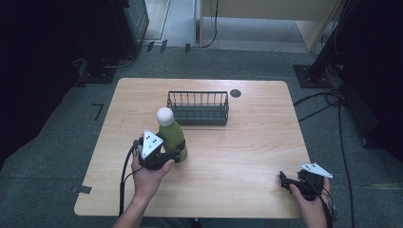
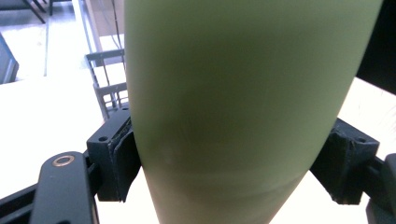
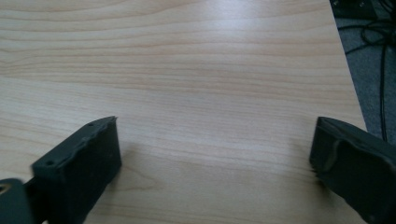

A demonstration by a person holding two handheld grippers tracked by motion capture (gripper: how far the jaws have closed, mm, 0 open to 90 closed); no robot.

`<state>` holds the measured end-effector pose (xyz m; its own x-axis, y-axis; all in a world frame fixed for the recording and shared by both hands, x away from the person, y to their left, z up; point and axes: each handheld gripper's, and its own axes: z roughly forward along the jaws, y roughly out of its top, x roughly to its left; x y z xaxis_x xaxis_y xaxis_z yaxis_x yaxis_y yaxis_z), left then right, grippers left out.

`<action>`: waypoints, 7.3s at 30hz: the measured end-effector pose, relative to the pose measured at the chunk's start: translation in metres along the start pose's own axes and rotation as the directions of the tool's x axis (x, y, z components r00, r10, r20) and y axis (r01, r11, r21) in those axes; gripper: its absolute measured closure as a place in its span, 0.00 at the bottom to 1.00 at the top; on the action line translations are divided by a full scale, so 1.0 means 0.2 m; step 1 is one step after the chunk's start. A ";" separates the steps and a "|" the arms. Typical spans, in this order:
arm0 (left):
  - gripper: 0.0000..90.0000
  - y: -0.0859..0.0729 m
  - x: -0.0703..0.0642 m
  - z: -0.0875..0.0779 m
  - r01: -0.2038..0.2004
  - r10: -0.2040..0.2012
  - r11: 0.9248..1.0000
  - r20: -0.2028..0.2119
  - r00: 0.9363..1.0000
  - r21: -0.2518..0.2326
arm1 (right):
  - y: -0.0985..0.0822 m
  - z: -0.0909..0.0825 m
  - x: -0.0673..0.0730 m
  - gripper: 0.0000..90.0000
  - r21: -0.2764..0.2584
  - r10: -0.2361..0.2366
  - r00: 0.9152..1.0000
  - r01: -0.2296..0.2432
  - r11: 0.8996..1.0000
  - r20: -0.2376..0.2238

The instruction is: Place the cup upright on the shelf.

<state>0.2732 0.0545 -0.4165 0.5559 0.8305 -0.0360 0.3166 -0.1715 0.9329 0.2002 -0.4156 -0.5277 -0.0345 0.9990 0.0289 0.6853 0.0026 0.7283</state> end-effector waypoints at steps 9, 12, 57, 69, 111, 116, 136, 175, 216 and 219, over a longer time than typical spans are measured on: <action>0.23 0.09 0.01 0.06 -0.017 0.017 1.000 -0.009 1.000 -0.024 | 0.00 0.00 0.01 0.10 -0.010 0.002 1.000 -0.002 1.000 -0.001; 0.23 0.13 0.03 0.09 -0.017 0.016 0.999 -0.010 1.000 -0.036 | 0.01 0.01 0.00 0.01 0.011 0.013 1.000 -0.014 1.000 0.014; 0.23 0.51 0.18 0.39 -0.017 0.004 0.985 -0.073 0.997 -0.174 | 0.01 0.02 0.00 0.00 0.019 0.009 1.000 -0.009 1.000 0.006; 0.23 0.49 0.27 0.54 -0.003 -0.019 0.986 -0.135 0.991 -0.167 | 0.01 0.02 0.00 0.00 0.020 0.009 1.000 -0.009 1.000 0.006; 0.22 0.38 0.33 0.75 0.043 -0.045 0.999 -0.157 0.987 -0.018 | 0.01 0.02 0.00 0.00 0.019 0.009 1.000 -0.009 1.000 0.007; 0.22 0.38 0.34 0.77 0.054 -0.054 0.999 -0.151 0.987 -0.005 | 0.01 0.02 0.00 0.00 0.019 0.009 1.000 -0.009 1.000 0.007; 0.10 0.40 0.34 0.72 0.084 -0.083 0.996 -0.140 0.987 0.006 | 0.01 0.02 0.00 0.00 0.019 0.009 1.000 -0.009 1.000 0.006; 0.03 0.07 0.35 0.18 0.087 -0.090 0.996 -0.126 0.988 -0.023 | 0.01 0.02 0.00 0.00 0.020 0.009 1.000 -0.009 1.000 0.006; 0.03 -0.55 0.63 -0.40 0.183 -0.136 0.976 -0.319 0.938 0.121 | 0.01 0.02 0.00 0.00 0.020 0.009 1.000 -0.009 1.000 0.008; 0.03 -0.57 0.66 -0.45 0.215 -0.164 0.969 -0.338 0.927 0.121 | 0.01 0.02 0.00 0.00 0.019 0.012 1.000 -0.012 1.000 0.014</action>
<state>0.2420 0.2316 -0.4956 0.2037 0.9769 -0.0653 0.5194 -0.0513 0.8530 0.2035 -0.4151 -0.5286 -0.0160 0.9995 0.0281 0.6994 -0.0089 0.7147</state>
